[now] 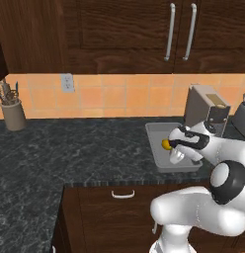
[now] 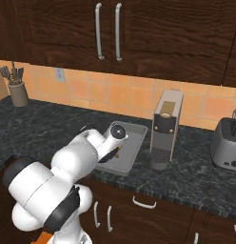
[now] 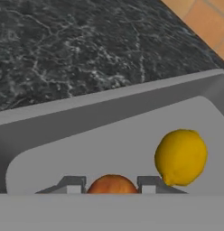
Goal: Place one lemon and one chicken drumstick in each tupperware on the nearby counter, to pack two identical lunches.
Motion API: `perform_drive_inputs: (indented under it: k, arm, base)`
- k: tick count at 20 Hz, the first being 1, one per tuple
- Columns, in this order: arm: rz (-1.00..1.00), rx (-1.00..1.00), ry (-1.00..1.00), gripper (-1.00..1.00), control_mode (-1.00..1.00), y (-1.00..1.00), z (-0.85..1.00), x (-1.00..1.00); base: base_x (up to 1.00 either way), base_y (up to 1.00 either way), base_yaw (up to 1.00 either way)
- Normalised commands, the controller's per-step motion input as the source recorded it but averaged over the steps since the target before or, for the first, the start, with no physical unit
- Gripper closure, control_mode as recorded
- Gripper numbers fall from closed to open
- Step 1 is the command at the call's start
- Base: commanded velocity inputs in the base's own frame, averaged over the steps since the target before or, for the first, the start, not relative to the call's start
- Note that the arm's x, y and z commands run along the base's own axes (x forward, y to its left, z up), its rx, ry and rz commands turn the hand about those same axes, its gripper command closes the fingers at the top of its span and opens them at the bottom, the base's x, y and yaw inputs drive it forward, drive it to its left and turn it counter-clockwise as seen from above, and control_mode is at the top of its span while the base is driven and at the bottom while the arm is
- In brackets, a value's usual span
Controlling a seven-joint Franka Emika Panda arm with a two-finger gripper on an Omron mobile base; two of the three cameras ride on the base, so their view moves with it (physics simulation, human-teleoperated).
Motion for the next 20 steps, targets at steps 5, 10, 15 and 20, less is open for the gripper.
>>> perform_drive_inputs:
  k: [5,10,15,20]
  arm:
    - [0.0,0.0,0.0,-1.0,-1.0,-0.25,-0.21,0.5]
    - [0.02,0.0,-0.03,-1.0,-1.0,-0.06,0.32,-0.19]
    - [0.0,-0.06,-0.03,-1.0,-1.0,0.16,0.88,-0.61]
    - [0.0,-0.13,-0.01,-1.0,-1.0,0.43,0.71,-0.36]
  base:
    - [0.0,0.0,0.0]
    - [0.0,0.0,0.0]
    - [0.0,0.0,0.0]
    - [0.0,0.0,0.0]
